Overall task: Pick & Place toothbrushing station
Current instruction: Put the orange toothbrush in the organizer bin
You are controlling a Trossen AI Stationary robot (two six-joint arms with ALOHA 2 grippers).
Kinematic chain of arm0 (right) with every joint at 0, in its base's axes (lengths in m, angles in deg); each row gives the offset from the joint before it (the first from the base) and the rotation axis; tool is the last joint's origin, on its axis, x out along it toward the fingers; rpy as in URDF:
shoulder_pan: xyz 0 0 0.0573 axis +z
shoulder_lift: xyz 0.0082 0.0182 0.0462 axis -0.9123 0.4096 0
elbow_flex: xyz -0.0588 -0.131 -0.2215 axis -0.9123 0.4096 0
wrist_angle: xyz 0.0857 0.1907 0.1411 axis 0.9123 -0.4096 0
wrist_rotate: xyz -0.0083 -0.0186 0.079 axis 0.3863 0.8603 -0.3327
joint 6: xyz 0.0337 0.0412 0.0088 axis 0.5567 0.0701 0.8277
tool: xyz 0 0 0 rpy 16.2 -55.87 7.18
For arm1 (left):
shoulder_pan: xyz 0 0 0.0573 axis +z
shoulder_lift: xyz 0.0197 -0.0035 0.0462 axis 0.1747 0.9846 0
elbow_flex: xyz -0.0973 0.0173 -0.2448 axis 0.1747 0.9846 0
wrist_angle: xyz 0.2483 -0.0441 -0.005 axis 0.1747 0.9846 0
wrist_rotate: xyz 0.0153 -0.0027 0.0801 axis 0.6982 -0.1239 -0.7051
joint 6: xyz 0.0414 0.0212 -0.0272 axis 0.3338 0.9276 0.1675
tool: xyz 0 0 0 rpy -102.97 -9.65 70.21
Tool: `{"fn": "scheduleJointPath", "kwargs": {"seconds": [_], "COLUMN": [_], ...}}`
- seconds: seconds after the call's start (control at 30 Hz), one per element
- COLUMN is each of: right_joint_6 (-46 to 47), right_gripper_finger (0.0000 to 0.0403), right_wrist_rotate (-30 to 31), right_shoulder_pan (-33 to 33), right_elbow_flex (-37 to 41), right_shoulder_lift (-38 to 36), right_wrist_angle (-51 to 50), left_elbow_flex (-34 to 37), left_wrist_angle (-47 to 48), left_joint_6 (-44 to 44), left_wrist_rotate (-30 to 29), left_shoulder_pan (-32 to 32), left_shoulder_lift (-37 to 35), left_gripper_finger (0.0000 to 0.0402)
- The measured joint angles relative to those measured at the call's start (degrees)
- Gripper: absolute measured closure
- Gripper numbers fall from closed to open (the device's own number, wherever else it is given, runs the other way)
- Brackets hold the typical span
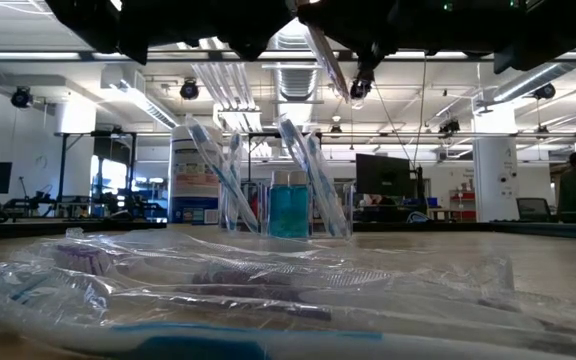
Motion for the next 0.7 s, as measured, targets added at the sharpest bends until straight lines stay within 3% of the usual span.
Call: {"fn": "scheduleJointPath", "kwargs": {"seconds": [0.3, 0.4, 0.53, 0.7], "right_joint_6": [0.0, 0.0, 0.3, 0.7], "right_gripper_finger": [0.039, 0.039, 0.039, 0.0389], "right_wrist_rotate": [0.0, 0.0, 0.0, 0.0], "right_shoulder_pan": [0.0, 0.0, 0.0, 0.0], "right_elbow_flex": [0.0, 0.0, 0.0, 0.0], "right_shoulder_lift": [0.0, 0.0, 0.0, 0.0], "right_wrist_angle": [-0.1, -0.1, 0.0, 0.0], "left_elbow_flex": [-2.0, -2.0, -2.0, -2.0], "left_wrist_angle": [-0.3, -0.3, -0.3, 0.0], "left_joint_6": [-0.4, -0.9, -1.0, -0.4], "left_wrist_rotate": [0.0, 0.0, -0.5, -1.2], "left_shoulder_pan": [0.0, 0.0, 0.0, 0.0], "left_shoulder_lift": [1.6, 1.6, 1.4, 1.3], "left_gripper_finger": [0.0225, 0.0269, 0.0365, 0.0376]}}
